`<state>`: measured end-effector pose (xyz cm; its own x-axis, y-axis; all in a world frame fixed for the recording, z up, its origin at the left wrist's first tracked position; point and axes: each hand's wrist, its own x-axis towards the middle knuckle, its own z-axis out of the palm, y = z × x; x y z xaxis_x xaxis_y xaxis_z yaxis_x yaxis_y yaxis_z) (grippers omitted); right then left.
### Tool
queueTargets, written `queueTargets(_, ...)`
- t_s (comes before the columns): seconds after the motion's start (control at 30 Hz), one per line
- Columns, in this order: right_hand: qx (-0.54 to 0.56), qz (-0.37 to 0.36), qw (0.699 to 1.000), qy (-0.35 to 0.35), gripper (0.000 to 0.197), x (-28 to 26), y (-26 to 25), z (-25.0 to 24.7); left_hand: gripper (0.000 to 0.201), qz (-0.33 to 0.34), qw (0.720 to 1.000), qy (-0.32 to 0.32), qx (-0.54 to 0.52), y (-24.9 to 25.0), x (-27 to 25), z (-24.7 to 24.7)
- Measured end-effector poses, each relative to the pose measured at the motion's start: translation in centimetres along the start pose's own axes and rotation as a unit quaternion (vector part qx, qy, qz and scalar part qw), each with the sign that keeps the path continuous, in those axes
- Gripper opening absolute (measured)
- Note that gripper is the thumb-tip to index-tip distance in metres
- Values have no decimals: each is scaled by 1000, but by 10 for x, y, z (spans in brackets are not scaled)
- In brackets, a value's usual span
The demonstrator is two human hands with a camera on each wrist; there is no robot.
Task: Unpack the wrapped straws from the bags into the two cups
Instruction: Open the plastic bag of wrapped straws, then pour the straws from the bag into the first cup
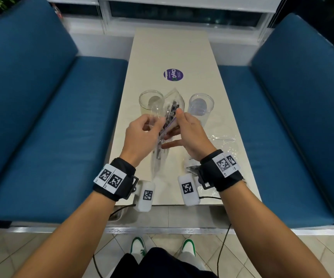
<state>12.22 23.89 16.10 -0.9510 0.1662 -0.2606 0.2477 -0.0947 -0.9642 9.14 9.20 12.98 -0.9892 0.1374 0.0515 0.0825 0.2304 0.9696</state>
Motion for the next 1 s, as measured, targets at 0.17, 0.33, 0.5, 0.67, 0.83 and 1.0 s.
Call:
queueTargets(0.17,-62,-15,998,-11,32,-5,8,3,12,28,997,52,-53,-3,-2,2)
queueTargets(0.33,-16,0,999,47,18,1,11,-5,13,26,990,120,-68,-9,4,-10)
queueTargets(0.5,78,20,995,66,16,1,6,-12,9,-68,985,118,-107,-10,6,-17)
queueTargets(0.67,74,36,994,70,24,2,8,-4,47,-63,998,5,-27,-14,-2,-10)
queueTargets(0.83,-70,30,994,74,27,1,14,-2,67,-30,995,-18,-90,-6,-2,-7)
queueTargets(1.0,-19,15,996,84,27,3,12,-12,60,-16,993,34,-109,-4,5,-13)
